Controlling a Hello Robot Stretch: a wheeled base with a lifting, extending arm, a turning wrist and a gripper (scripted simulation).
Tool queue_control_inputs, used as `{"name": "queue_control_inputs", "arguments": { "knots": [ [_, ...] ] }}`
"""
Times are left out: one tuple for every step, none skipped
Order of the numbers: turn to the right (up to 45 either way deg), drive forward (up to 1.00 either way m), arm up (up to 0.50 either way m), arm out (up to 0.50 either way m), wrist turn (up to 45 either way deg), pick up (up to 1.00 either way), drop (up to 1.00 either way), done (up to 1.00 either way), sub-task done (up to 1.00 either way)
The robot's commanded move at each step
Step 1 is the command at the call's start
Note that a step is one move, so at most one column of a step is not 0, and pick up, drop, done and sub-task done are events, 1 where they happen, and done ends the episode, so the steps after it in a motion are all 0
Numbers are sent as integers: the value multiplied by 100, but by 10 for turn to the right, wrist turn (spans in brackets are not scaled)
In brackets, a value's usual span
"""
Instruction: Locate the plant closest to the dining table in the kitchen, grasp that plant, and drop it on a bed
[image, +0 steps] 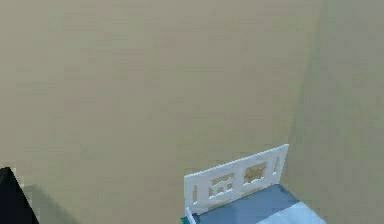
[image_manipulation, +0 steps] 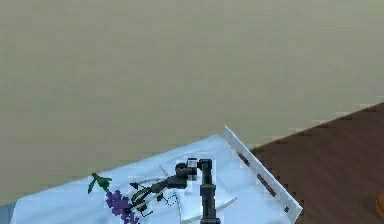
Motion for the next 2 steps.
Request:
{"name": "queue_control_inputs", "arguments": {
  "knots": [
    [0,0,10,0,0,0,0,0,0],
    [0,0,0,-8,0,0,0,0,0]
  ]
}}
